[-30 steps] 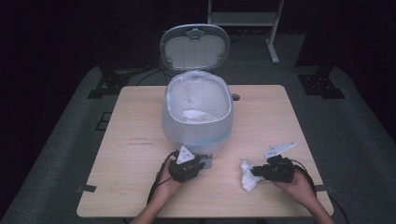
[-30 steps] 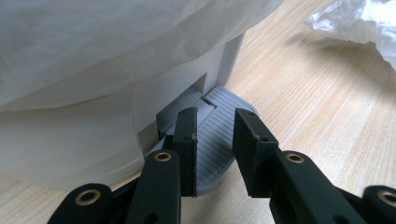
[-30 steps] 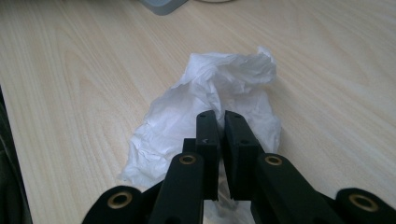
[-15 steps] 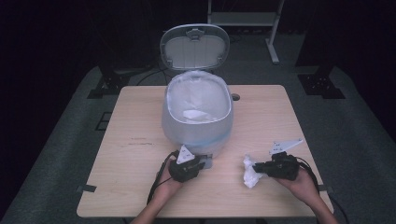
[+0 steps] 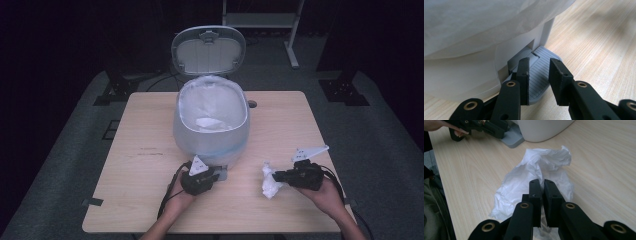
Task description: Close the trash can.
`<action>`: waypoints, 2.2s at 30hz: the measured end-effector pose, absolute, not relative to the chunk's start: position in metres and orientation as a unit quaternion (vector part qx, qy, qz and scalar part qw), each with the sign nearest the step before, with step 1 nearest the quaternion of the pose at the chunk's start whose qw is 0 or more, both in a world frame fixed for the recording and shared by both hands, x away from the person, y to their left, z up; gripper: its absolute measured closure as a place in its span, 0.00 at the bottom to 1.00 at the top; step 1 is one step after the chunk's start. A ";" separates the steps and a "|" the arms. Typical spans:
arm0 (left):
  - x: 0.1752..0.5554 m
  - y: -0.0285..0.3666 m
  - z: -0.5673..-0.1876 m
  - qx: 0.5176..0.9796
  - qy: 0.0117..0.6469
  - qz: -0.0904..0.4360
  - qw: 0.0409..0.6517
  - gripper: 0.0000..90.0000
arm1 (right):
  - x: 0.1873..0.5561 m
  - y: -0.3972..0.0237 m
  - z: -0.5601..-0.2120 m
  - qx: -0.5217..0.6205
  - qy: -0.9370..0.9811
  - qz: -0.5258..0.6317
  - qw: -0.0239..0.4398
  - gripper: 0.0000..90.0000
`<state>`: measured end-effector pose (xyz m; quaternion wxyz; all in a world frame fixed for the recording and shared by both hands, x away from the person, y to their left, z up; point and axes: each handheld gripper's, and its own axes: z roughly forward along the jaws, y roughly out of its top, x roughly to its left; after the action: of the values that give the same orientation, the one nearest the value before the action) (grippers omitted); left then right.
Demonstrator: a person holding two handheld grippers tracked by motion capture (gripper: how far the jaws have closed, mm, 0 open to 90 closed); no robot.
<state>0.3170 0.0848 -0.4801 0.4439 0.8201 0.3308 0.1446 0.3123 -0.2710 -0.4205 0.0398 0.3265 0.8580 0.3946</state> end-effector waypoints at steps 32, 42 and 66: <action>0.317 0.085 -0.480 0.820 0.331 0.145 0.444 0.78 | 0.319 -0.279 -0.383 0.335 0.847 0.410 0.053 0.94; 0.317 0.084 -0.480 0.819 0.331 0.147 0.446 0.78 | 0.321 -0.279 -0.368 0.340 0.843 0.412 0.057 0.94; 0.316 0.084 -0.480 0.820 0.331 0.146 0.444 0.78 | 0.327 -0.278 -0.314 0.338 0.835 0.429 0.061 0.94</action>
<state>0.3163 0.0842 -0.4801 0.4437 0.8201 0.3305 0.1462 0.3271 -0.2777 -0.3143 0.0612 0.3380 0.8354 0.4291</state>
